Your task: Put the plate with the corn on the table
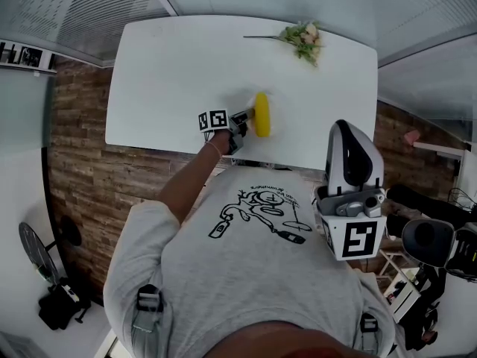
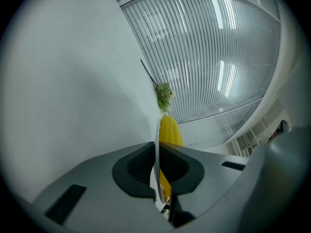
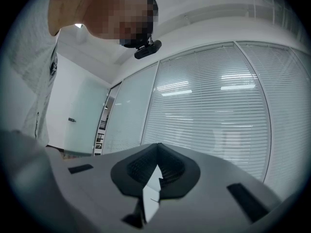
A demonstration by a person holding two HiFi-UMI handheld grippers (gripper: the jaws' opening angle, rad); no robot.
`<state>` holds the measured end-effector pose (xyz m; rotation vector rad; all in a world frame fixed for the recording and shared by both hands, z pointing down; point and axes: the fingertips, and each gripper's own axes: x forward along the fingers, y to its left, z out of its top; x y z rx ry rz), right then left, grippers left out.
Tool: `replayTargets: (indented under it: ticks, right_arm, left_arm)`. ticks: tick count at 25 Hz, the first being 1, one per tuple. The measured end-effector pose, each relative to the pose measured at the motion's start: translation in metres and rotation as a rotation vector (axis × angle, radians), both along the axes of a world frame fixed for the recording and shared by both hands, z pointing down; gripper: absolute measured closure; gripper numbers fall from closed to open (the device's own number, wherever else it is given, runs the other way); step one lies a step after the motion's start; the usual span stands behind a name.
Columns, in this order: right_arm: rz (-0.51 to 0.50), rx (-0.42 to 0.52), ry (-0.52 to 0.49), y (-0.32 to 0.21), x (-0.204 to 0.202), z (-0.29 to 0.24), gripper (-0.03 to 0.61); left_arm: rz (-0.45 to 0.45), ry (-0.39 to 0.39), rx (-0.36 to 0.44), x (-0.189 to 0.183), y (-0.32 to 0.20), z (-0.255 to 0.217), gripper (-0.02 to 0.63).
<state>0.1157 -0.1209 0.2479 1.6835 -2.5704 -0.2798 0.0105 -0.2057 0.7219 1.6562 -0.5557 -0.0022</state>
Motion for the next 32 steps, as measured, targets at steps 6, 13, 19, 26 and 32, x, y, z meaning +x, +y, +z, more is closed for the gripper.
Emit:
replayTargets:
  ticks: [6, 13, 19, 26, 32]
  right_arm:
    - [0.003, -0.006, 0.001, -0.004, -0.003, 0.002, 0.571]
    - [0.002, -0.013, -0.004, -0.006, -0.004, 0.004, 0.571]
    - [0.006, -0.013, -0.004, -0.009, -0.004, 0.004, 0.571]
    - [0.007, -0.013, -0.006, -0.009, -0.003, 0.005, 0.571]
    - [0.009, -0.009, -0.005, -0.008, -0.004, 0.005, 0.571]
  left_arm:
    - [0.012, -0.012, -0.010, 0.001, -0.002, 0.008, 0.583]
    - [0.009, -0.040, -0.028, -0.003, -0.005, 0.020, 0.583]
    - [0.018, -0.064, -0.039, -0.001, -0.006, 0.024, 0.581]
    - [0.032, -0.127, -0.047, 0.001, -0.007, 0.027, 0.582]
    - [0.060, -0.207, -0.032, 0.002, -0.007, 0.029, 0.581]
